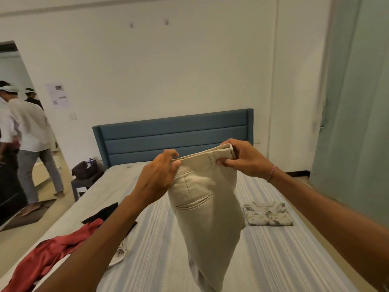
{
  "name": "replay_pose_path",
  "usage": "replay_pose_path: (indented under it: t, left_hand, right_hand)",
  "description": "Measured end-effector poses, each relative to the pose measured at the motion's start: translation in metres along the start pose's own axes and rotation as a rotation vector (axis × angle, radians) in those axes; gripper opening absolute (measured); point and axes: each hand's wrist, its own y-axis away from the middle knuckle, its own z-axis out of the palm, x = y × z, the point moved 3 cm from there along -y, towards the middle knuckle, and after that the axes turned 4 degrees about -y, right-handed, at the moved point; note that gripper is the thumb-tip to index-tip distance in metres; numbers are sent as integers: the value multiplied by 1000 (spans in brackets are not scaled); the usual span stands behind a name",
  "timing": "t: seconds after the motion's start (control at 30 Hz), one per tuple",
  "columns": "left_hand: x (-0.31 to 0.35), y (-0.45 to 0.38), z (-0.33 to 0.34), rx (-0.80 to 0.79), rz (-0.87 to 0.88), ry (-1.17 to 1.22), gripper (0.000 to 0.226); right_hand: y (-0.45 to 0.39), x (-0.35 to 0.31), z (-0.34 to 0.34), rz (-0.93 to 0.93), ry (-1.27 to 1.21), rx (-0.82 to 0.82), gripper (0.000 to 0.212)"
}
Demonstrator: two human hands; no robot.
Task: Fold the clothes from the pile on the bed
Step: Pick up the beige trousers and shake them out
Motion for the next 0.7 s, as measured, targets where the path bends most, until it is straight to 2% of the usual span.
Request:
replay_pose_path:
  t: [0.13,0.2,0.27,0.33,0.4,0.47,0.53,0.6,0.7]
  left_hand:
    - [27,-24,-10,-26,68,-189,65]
    - [49,-39,-6,-125,74,-157,79]
    - [57,-57,-1,-219,9,-73,87]
    - [56,-77,-4,-261,-35,86,71]
    - [51,-91,-6,-299,3,233,48]
    - [48,-101,-7,-336,54,279,40]
    - [49,-109,-9,-317,97,265,41]
    - [49,-117,-12,-287,120,253,43]
    - [51,-128,-22,-244,185,233,45]
  right_hand:
    - [-10,-11,8,14,-47,97,47]
    - [-19,-21,13,6,-96,127,51]
    - [-26,-32,16,19,-156,137,52]
    - [-29,-41,13,45,-197,158,52]
    - [-27,-43,10,104,-247,177,57]
    - [-22,-38,11,169,-250,207,60]
    - [-12,-25,19,280,-255,232,63]
    - [6,-3,29,508,-249,212,77]
    - [45,31,50,874,-193,-63,96]
